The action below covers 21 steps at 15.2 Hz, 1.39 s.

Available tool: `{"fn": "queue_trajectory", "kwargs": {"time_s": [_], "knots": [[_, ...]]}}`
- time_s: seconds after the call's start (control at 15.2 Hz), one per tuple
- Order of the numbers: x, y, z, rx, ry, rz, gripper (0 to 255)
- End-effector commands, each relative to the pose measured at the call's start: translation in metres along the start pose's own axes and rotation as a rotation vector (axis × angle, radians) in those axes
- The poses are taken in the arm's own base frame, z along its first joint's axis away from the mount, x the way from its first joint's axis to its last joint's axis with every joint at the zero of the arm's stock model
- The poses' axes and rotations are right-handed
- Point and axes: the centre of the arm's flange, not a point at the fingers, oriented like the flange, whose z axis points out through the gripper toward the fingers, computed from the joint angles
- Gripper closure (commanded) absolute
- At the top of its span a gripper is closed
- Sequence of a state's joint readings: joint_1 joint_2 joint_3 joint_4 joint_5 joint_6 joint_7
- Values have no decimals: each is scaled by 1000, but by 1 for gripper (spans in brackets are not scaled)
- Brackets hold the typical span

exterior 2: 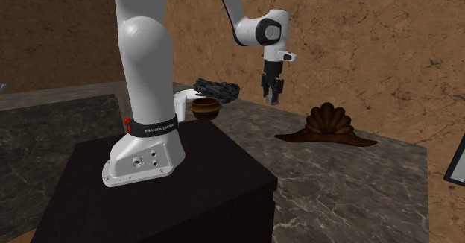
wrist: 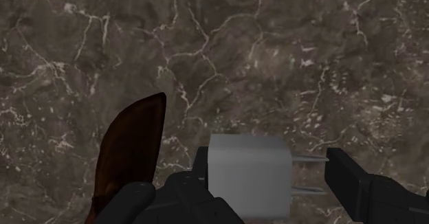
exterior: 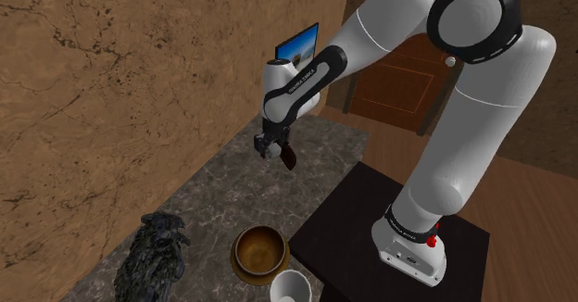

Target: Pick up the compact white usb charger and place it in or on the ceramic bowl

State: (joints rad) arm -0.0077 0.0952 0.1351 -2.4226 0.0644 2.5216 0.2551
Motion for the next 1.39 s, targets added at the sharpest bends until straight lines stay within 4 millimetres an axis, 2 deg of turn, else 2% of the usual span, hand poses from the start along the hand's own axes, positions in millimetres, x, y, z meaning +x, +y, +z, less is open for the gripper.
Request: {"fn": "queue_trajectory", "kwargs": {"time_s": [0.0, 0.53, 1.32], "knots": [[0, -1, -9, 0, 0, 0, 255], [0, -2, -47, 0, 0, 0, 255], [-121, -105, -44, 0, 0, 0, 255]]}}
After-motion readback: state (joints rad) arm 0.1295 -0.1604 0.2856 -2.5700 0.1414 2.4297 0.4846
